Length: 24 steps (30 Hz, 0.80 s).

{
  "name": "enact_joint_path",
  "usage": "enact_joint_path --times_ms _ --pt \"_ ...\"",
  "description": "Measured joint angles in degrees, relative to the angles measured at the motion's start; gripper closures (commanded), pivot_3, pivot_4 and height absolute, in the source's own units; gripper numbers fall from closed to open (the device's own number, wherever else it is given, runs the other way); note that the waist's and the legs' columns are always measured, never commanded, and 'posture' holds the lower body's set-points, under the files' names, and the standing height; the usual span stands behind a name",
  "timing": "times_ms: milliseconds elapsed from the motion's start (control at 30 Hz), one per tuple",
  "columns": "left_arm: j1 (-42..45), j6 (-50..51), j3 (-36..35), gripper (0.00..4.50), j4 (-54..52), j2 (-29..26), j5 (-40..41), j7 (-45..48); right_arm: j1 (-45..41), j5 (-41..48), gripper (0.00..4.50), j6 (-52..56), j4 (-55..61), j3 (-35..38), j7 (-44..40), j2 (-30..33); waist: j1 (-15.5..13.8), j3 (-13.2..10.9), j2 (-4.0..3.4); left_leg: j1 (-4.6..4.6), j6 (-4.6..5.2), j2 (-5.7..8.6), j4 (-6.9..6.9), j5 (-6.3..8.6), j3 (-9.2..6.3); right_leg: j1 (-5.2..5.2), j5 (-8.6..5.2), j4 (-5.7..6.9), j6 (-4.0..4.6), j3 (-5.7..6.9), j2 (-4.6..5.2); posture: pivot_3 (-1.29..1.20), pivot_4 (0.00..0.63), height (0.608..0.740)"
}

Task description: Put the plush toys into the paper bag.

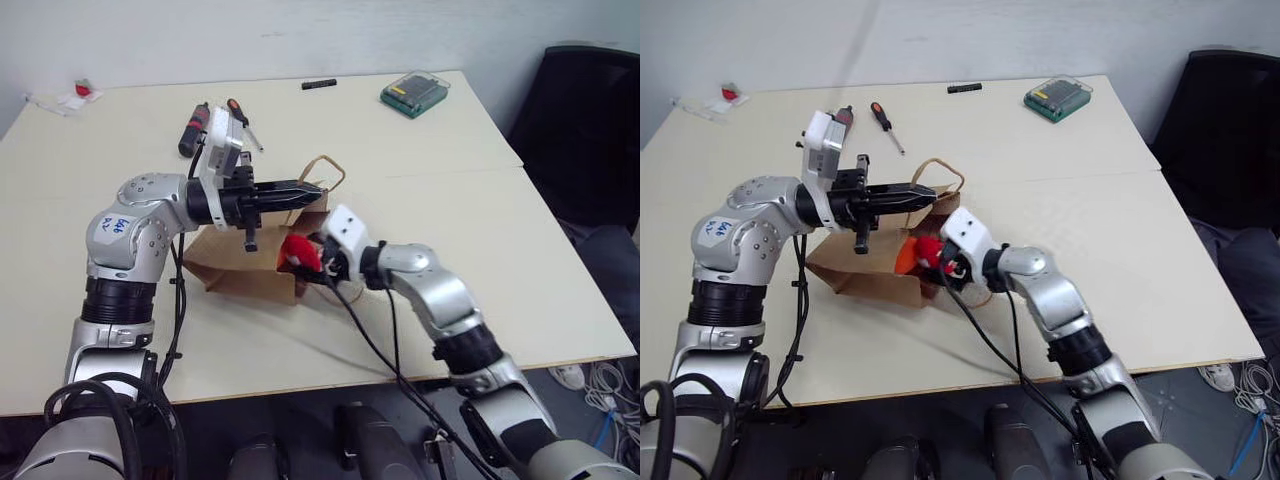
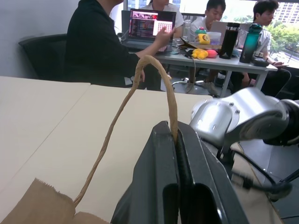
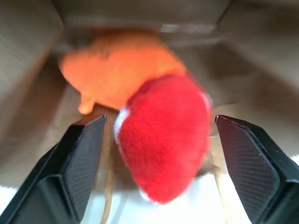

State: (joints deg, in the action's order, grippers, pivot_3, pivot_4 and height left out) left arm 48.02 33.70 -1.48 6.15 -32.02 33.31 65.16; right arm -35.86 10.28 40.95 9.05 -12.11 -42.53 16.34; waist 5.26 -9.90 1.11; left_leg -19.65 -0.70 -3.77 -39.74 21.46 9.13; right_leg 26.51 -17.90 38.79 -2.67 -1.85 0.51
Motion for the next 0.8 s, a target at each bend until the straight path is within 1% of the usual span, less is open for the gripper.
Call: enact_joint_path --times_ms 67,167,267,367,467,633,733,800 --pt "-0.2 0.0 -0.1 4.50 0.1 -0.2 0.0 0.0 2.1 3.0 0.61 5.5 6.5 3.5 0.7 1.6 -0.4 0.0 0.00 0.00 0.00 0.01 -0.01 0.00 0.01 0.00 0.00 0.00 0.00 -0.01 0.00 0.00 0.150 0.740" --pt "-0.4 0.0 -0.2 4.50 0.1 -0.6 0.0 0.0 8.2 8.5 0.61 16.1 16.7 12.1 2.4 4.6 -0.9 0.0 0.01 -0.05 0.00 0.02 0.00 0.00 -0.02 -0.01 0.00 -0.06 0.00 0.01 0.00 0.00 0.150 0.740" --pt "-0.7 0.0 -0.5 4.50 0.2 -1.1 0.0 0.1 14.3 11.6 0.61 25.0 20.7 19.1 5.3 6.6 -1.2 0.0 0.04 -0.04 0.01 0.05 -0.03 0.01 0.00 -0.05 0.02 -0.10 -0.04 -0.02 -0.01 0.00 0.150 0.740" --pt "-0.7 0.0 -0.4 4.50 0.2 -1.0 0.0 0.1 17.3 13.5 0.61 29.7 20.9 20.3 7.6 5.6 -0.9 0.0 0.03 0.05 0.00 0.05 0.02 0.00 0.07 -0.04 0.02 -0.03 -0.03 -0.11 -0.08 0.00 0.150 0.740" --pt "-0.7 0.0 -0.3 4.50 0.3 -0.7 0.0 0.4 19.2 15.0 0.61 31.5 20.1 19.8 9.3 3.6 -0.5 0.0 0.03 0.07 -0.01 0.05 0.08 -0.01 0.11 -0.02 0.01 -0.04 -0.01 -0.13 -0.10 0.00 0.150 0.740" --pt "-0.4 0.0 -0.1 4.50 0.9 -0.5 0.0 0.7 16.4 17.6 0.61 32.0 14.9 20.5 12.8 -4.8 -0.5 0.0 0.01 0.09 -0.02 0.04 0.08 -0.01 0.13 -0.01 0.01 -0.03 -0.01 -0.13 -0.12 0.00 0.150 0.740" --pt "0.1 0.0 0.0 4.50 1.1 -0.5 0.0 0.8 14.7 18.0 1.13 30.7 11.6 19.7 14.3 -7.1 -0.5 0.0 0.03 0.08 -0.02 0.05 0.08 -0.01 0.13 -0.04 0.01 -0.09 -0.01 -0.12 -0.09 0.00 0.150 0.740" --pt "0.1 0.0 0.0 4.50 1.1 -0.6 0.0 0.8 14.0 18.0 1.73 29.7 9.5 19.7 15.4 -8.3 -0.5 0.0 0.04 0.08 -0.02 0.05 0.08 -0.01 0.12 -0.05 0.01 -0.09 -0.02 -0.12 -0.08 0.00 0.150 0.740"
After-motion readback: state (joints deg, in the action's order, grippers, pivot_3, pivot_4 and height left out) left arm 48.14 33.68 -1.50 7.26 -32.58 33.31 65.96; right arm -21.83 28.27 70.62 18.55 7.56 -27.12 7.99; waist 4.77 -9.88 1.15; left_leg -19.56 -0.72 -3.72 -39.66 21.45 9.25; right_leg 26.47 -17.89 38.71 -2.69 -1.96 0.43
